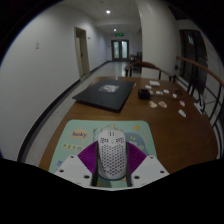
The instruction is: Arrange mouse
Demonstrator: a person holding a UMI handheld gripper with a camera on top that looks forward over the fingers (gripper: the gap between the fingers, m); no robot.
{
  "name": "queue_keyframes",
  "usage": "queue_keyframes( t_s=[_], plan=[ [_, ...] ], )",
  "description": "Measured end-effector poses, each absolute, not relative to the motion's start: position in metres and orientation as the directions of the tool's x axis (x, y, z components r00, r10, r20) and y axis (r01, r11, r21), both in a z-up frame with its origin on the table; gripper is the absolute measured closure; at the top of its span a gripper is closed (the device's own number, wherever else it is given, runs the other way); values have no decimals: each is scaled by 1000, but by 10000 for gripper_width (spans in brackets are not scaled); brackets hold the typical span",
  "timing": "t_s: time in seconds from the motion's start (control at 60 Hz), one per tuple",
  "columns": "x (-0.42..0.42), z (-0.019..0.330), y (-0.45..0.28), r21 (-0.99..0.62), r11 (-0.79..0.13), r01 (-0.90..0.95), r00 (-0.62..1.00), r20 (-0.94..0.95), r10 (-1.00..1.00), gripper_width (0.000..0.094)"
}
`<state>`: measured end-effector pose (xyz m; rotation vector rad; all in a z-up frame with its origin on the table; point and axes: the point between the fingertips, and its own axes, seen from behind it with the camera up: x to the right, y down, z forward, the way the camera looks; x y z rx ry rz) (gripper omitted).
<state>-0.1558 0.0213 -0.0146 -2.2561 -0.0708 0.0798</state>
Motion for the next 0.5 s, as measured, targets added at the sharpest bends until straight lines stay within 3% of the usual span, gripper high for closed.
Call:
queue_keyframes(
  t_s=[0.15,0.283,0.383,0.5],
  plan=[
    [-151,-18,24,-764,-627,155,984,64,165,412],
    [-158,1,0,-758,-594,268,935,57,349,159],
    [-137,27,-23,-774,-543,326,910,101,402,118],
    [-100,51,-56,-789,-547,280,923,65,379,115]
  ],
)
